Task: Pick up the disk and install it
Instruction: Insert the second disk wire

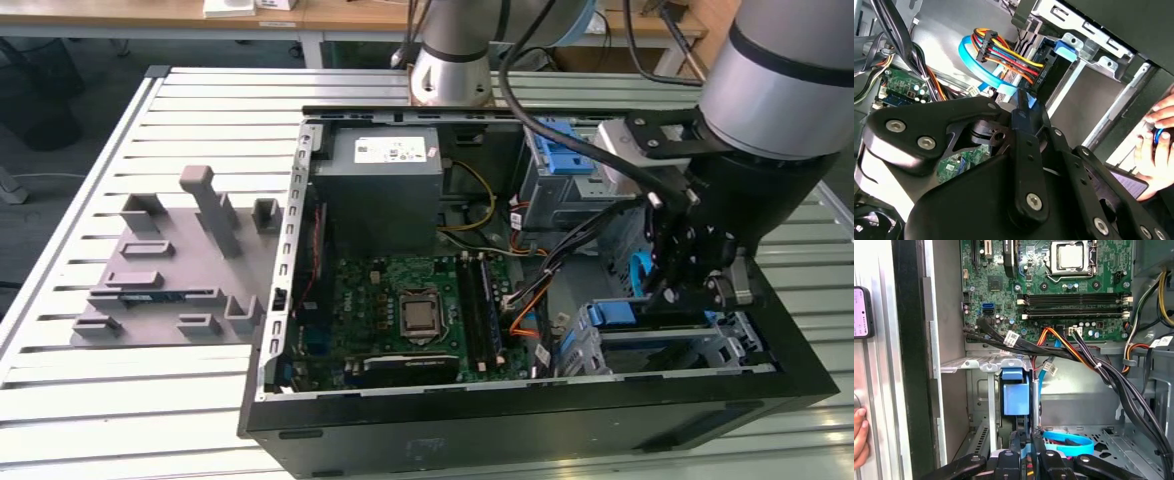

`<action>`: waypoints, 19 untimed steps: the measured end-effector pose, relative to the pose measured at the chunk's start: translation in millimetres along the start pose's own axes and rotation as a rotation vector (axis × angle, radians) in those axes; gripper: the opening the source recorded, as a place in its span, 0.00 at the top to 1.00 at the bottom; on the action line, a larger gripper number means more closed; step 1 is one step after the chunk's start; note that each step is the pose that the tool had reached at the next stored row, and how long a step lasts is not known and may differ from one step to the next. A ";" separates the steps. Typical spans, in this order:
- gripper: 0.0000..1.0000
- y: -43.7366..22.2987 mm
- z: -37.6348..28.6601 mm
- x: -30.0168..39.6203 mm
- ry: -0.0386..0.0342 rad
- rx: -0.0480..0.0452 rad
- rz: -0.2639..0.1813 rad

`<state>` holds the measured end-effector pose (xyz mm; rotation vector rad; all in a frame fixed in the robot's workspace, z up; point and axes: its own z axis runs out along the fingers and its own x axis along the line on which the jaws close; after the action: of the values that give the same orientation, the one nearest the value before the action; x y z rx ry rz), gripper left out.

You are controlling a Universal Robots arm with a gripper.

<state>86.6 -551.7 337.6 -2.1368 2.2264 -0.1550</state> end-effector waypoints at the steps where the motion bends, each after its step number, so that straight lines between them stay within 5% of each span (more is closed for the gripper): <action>1: 0.76 -0.2 -2.0 0.0 0.0000 0.0000 0.000; 6: 0.76 -1.4 -12.2 -0.1 0.0003 -0.0002 0.000; 9: 0.78 -1.4 -12.6 -0.3 0.0001 -0.0005 0.000; 11: 0.89 -1.4 -12.7 -0.2 0.0003 -0.0006 0.000; 19: 0.89 -1.5 -12.8 -0.2 0.0005 -0.0006 0.000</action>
<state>86.7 -551.1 350.4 -2.1374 2.2269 -0.1549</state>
